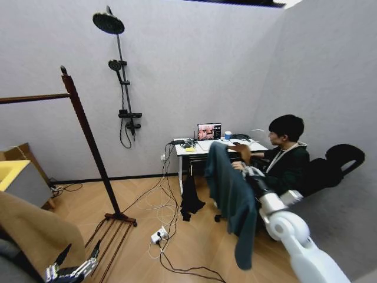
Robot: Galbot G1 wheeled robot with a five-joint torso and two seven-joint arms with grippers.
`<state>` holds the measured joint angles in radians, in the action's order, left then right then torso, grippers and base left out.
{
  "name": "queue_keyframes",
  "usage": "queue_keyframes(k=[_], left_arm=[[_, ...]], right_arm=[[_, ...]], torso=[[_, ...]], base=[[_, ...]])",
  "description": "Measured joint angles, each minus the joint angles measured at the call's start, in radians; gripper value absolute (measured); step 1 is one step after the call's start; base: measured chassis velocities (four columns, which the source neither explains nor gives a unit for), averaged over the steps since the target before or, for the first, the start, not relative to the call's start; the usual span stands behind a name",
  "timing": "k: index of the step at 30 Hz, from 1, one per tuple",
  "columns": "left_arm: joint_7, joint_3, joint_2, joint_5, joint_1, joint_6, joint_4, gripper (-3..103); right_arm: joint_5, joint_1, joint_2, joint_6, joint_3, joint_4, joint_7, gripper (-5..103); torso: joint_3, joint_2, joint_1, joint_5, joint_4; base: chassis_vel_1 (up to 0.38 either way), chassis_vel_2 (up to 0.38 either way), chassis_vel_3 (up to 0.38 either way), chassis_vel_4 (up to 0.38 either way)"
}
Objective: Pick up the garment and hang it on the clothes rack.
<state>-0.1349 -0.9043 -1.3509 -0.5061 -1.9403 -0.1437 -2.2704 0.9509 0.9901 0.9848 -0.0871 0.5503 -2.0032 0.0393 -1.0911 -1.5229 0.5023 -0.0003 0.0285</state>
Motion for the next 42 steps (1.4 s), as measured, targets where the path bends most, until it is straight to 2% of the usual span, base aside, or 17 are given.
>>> queue_keyframes(k=[1, 3, 8, 27, 42], left_arm=[[0.0, 0.0, 0.0, 0.0, 0.0, 0.0, 0.0, 100], [0.0, 0.0, 0.0, 0.0, 0.0, 0.0, 0.0, 100], [0.0, 0.0, 0.0, 0.0, 0.0, 0.0, 0.0, 100], [0.0, 0.0, 0.0, 0.0, 0.0, 0.0, 0.0, 100], [0.0, 0.0, 0.0, 0.0, 0.0, 0.0, 0.0, 100]], right_arm=[[0.0, 0.0, 0.0, 0.0, 0.0, 0.0, 0.0, 10], [0.022, -0.038, -0.001, -0.048, -0.054, -0.001, 0.027, 10], [0.033, -0.062, -0.001, -0.07, -0.09, 0.0, 0.043, 10], [-0.009, -0.01, -0.026, -0.032, -0.056, -0.011, 0.021, 10], [-0.064, -0.007, -0.032, -0.032, -0.058, -0.026, 0.011, 10]], torso=[[0.0, 0.0, 0.0, 0.0, 0.0], [0.0, 0.0, 0.0, 0.0002, 0.0001], [0.0, 0.0, 0.0, 0.0002, 0.0001], [0.0, 0.0, 0.0, 0.0003, 0.0002], [0.0, 0.0, 0.0, 0.0002, 0.0]], base=[[0.0, 0.0, 0.0, 0.0], [0.0, 0.0, 0.0, 0.0], [0.0, 0.0, 0.0, 0.0], [0.016, 0.019, 0.012, 0.015], [0.102, 0.094, 0.107, 0.095]])
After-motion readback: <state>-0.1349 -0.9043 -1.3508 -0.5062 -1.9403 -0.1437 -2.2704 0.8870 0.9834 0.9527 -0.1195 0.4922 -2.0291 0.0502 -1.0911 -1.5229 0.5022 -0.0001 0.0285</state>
